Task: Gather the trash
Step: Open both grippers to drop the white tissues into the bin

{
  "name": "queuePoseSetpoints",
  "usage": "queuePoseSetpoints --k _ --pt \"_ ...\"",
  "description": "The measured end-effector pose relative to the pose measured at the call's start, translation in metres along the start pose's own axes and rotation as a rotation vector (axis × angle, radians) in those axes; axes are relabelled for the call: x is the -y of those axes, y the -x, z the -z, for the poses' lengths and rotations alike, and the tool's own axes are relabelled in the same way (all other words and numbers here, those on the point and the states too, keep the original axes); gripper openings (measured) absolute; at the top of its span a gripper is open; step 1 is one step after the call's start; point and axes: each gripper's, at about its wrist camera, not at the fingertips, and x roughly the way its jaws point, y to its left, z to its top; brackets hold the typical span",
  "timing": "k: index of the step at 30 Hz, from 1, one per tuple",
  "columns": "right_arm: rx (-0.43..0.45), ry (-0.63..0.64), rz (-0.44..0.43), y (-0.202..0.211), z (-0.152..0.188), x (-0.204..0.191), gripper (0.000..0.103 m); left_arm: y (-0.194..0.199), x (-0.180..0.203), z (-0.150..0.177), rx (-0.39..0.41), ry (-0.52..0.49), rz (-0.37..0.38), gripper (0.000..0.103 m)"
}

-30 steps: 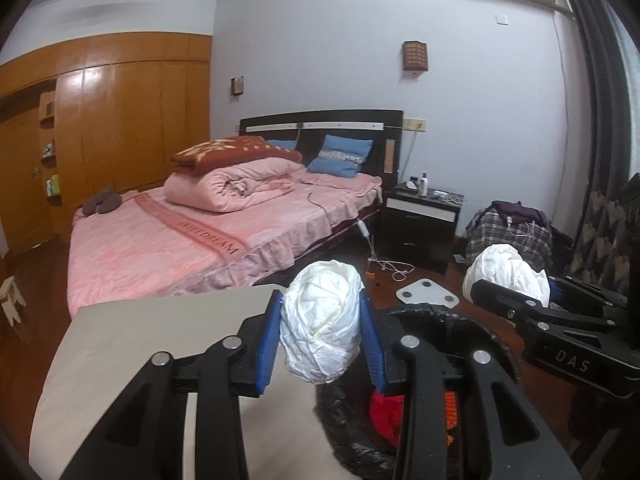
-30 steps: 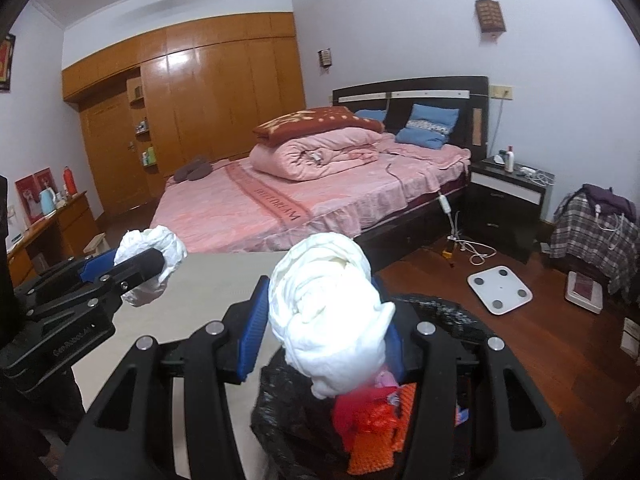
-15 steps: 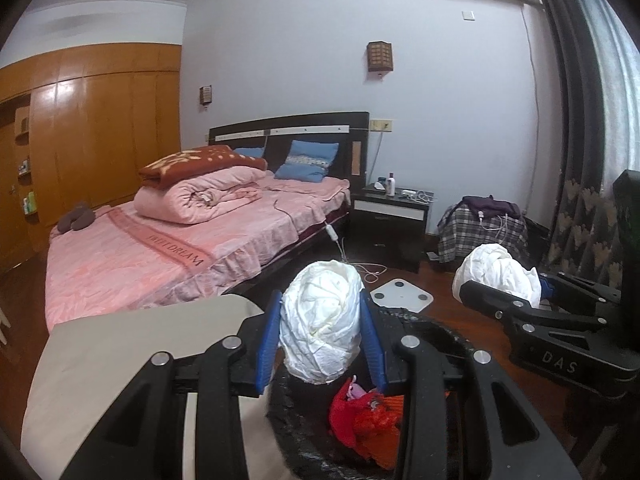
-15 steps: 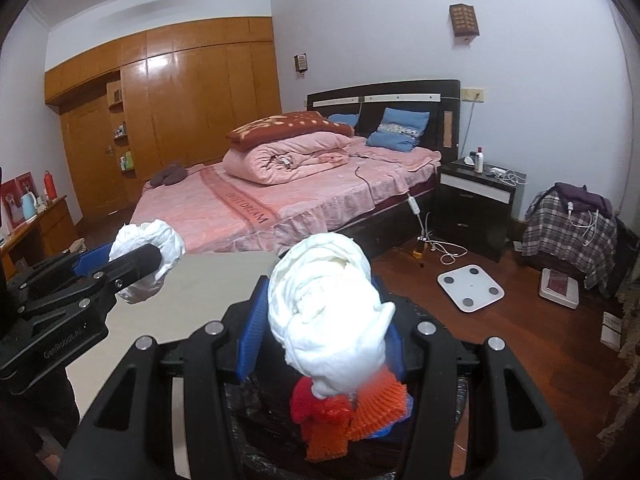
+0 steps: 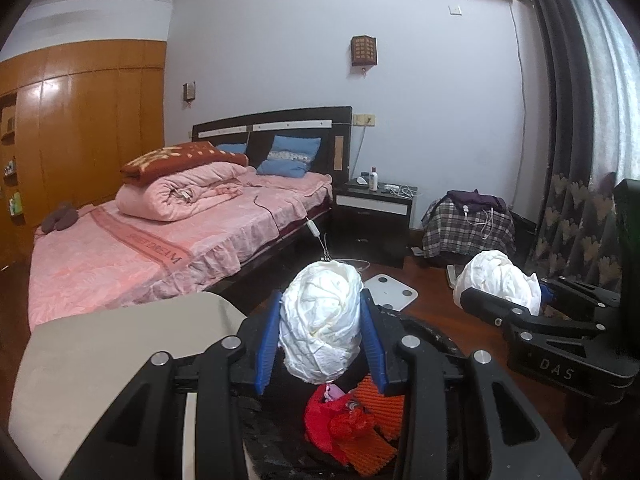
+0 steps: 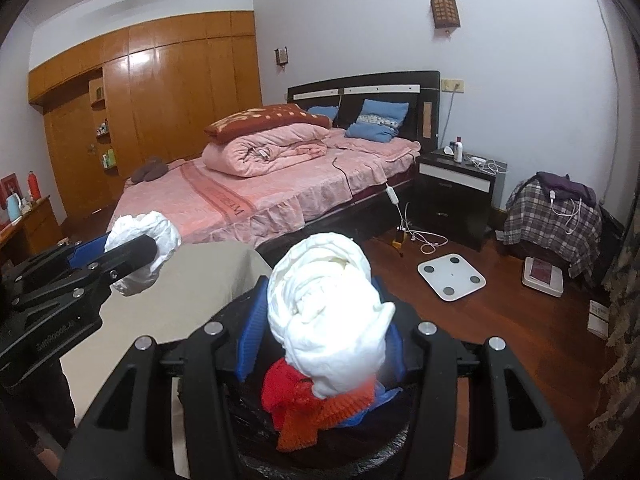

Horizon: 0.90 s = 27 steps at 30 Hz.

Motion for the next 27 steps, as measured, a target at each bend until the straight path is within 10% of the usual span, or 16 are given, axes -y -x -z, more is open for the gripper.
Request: queuePoseSetpoints --k 17,27 --pt "-0.07 -0.015 0.023 -0.042 0.019 0.024 0.051 -0.055 0.011 0.016 -0.073 -0.012 0.032 0.038" --pt "-0.12 -0.018 0.074 -0.07 0.03 0.03 0.091 -0.066 -0.016 0.016 -0.11 0.036 0.039 0.074"
